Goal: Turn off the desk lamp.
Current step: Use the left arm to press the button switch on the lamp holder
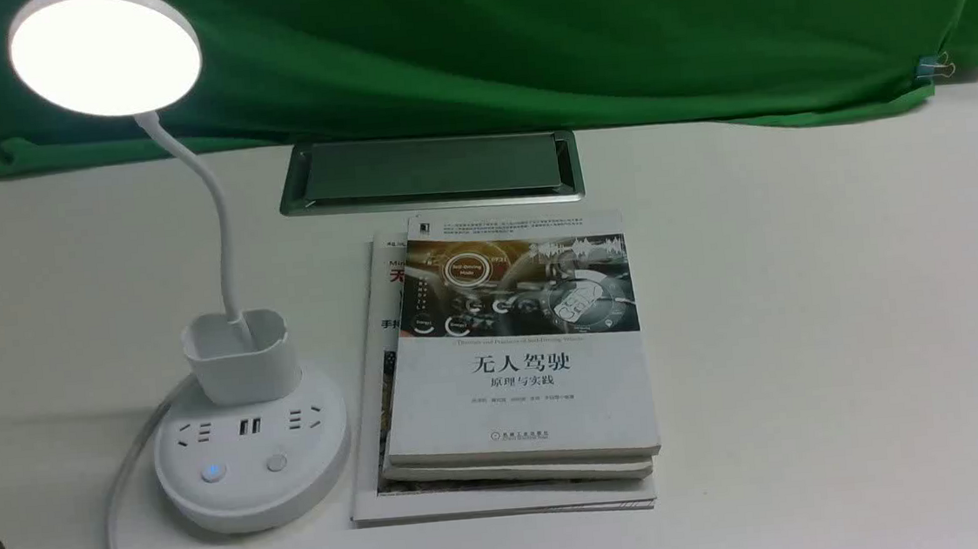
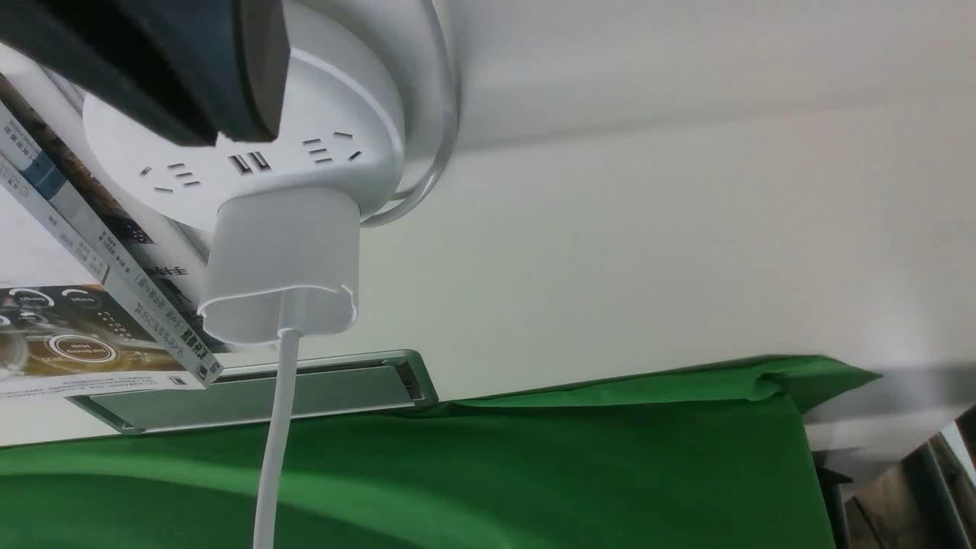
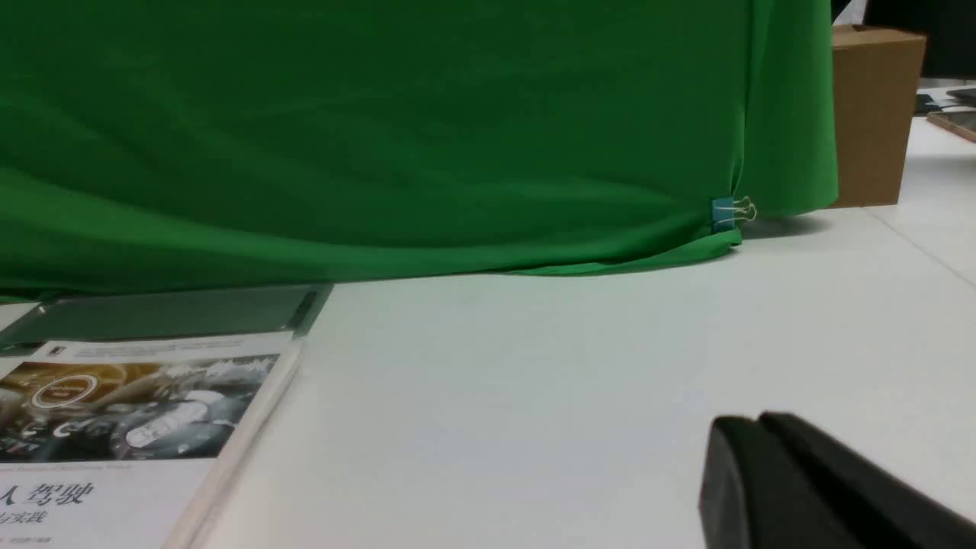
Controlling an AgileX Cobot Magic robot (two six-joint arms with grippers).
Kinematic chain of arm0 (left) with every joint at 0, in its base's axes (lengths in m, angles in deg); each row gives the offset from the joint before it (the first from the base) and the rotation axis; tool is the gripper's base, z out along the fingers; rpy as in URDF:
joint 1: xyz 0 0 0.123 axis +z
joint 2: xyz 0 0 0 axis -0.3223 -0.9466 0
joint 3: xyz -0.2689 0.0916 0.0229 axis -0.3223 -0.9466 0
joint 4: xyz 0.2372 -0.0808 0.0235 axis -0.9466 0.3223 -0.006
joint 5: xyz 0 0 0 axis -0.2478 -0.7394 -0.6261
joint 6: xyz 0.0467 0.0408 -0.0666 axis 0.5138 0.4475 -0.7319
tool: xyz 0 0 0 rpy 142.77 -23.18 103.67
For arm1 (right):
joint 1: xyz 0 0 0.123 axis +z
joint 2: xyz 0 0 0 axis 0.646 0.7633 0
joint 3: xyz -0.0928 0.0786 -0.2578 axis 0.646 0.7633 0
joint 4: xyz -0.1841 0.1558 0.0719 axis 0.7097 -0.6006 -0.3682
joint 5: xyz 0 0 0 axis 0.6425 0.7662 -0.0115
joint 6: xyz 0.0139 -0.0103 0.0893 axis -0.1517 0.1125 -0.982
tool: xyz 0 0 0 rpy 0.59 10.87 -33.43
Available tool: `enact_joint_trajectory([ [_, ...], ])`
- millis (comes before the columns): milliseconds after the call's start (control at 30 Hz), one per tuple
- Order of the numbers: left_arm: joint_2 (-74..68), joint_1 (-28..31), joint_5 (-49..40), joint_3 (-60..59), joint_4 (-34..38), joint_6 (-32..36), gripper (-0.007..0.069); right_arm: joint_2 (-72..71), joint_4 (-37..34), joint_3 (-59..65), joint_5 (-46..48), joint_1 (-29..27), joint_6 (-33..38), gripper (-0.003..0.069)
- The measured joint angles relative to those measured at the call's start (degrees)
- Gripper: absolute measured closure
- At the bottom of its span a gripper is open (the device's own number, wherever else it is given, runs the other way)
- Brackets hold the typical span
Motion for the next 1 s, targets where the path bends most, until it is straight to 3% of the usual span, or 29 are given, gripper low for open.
enact_joint_trajectory([
  [667,0.0,0.0,1.1,0.0,-0.5,0.4,0.0606,0.0,0.0,0.0,0.0,0.0,0.0,0.0622],
  [1000,0.0,0.0,18.5,0.0,-0.6,1.2,0.0606,0.0,0.0,0.0,0.0,0.0,0.0,0.0622],
])
